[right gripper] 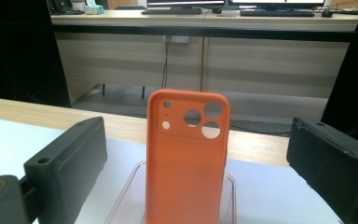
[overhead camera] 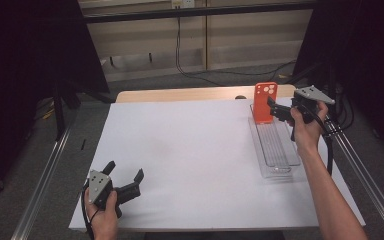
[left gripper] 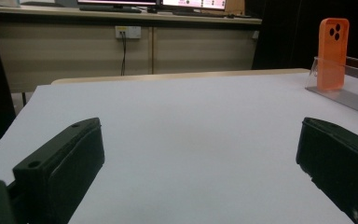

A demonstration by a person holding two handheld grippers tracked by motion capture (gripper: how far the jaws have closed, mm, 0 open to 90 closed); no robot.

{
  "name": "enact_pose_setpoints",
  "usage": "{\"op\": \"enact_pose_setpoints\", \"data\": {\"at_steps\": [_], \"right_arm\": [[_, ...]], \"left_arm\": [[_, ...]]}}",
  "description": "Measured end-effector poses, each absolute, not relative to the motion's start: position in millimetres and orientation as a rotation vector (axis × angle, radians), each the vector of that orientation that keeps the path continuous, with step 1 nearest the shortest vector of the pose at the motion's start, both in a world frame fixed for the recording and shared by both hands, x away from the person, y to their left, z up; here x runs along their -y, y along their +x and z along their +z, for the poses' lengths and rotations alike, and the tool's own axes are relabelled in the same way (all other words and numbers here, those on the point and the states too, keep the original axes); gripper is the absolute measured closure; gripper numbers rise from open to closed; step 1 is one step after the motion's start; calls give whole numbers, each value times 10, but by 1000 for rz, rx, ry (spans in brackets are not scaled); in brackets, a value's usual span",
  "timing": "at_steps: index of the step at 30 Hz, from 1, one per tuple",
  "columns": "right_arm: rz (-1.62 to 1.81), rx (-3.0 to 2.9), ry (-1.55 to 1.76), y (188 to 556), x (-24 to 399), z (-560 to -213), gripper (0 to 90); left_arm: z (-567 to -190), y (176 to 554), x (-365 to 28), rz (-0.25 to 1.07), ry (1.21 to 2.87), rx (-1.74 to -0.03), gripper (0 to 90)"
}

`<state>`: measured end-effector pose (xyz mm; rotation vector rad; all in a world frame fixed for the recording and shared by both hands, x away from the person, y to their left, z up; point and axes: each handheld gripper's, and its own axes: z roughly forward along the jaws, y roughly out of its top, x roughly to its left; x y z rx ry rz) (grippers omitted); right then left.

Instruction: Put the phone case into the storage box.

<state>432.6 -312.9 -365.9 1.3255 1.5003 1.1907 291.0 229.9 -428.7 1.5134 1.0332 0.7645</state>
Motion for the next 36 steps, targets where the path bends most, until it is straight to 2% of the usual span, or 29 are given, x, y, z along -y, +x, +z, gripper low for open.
{"op": "enact_pose_setpoints", "data": {"at_steps": [20,36], "right_arm": [[1230,-1503,1252,3836,3110,-3572,20],[1275,-1470,1213,3459,3047,-3639,21]], "left_arm": [[-4260,2885,-2306,767,1499,-1023,7],[-4246,2847,-2256,770,1510,-1003,5]]}}
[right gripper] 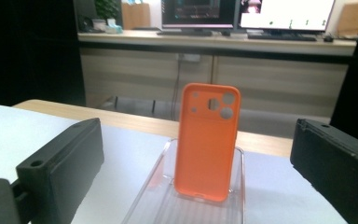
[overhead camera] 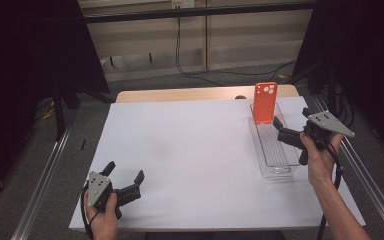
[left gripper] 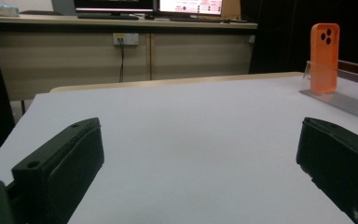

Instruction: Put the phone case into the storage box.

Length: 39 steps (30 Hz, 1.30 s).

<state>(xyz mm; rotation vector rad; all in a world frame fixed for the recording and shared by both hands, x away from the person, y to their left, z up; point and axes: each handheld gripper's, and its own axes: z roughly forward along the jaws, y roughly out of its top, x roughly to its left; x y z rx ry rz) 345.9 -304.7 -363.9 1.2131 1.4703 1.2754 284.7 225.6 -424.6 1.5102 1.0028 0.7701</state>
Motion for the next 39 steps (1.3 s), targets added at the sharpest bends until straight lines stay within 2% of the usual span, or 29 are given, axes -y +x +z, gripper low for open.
{"op": "enact_pose_setpoints", "data": {"at_steps": [26,39], "right_arm": [[1288,-1480,1203,2792,3039,-3876,19],[1270,-1496,1239,2586,3206,-4113,0]], "left_arm": [[-4247,2820,-2235,752,1517,-1009,6],[-4262,2830,-2226,752,1546,-998,4]]}}
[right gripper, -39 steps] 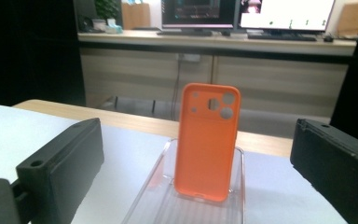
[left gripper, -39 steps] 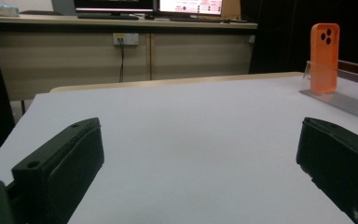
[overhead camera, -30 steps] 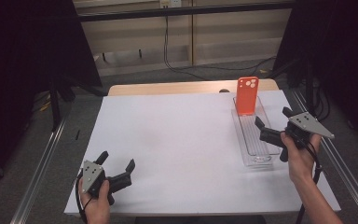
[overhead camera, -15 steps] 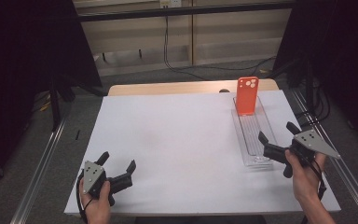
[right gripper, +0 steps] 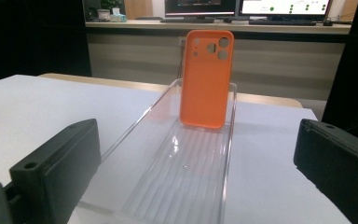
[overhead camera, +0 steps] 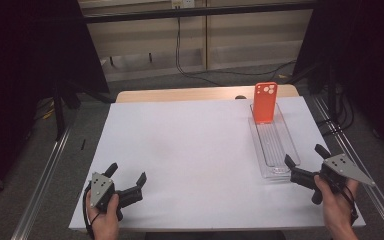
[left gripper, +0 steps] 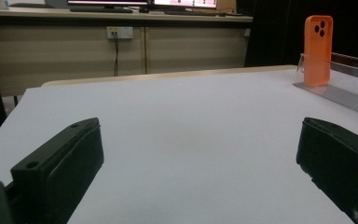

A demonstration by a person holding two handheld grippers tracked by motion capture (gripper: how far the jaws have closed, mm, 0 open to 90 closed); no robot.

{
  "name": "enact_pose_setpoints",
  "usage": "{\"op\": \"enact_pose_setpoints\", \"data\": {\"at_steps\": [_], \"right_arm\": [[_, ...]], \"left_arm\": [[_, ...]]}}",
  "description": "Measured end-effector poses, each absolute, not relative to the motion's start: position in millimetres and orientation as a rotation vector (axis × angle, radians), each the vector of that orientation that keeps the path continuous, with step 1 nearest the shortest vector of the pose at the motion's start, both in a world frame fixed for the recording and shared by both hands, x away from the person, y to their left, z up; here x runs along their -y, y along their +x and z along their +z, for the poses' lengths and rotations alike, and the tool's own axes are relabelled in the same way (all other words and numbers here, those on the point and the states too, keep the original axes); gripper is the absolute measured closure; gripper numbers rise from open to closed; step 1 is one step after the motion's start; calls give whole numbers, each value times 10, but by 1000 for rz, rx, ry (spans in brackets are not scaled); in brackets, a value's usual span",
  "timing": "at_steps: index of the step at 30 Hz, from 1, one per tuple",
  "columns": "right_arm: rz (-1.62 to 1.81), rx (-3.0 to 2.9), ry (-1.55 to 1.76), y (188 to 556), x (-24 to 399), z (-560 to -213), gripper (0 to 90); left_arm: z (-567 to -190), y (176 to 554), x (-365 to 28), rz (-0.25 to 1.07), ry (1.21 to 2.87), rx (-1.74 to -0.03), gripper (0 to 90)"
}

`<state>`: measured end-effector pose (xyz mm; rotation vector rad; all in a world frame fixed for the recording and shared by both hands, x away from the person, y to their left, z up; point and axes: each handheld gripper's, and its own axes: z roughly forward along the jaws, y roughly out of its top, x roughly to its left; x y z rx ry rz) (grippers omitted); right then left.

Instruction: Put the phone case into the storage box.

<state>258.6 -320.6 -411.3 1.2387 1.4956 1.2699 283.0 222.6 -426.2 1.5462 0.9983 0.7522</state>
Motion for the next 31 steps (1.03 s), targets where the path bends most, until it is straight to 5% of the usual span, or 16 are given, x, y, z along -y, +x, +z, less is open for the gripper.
{"op": "enact_pose_setpoints", "data": {"at_steps": [31], "right_arm": [[1229,-1477,1218,2314,3265,-4401,0]], "left_arm": [[-4285,2817,-2200,755,1544,-1013,6]]}}
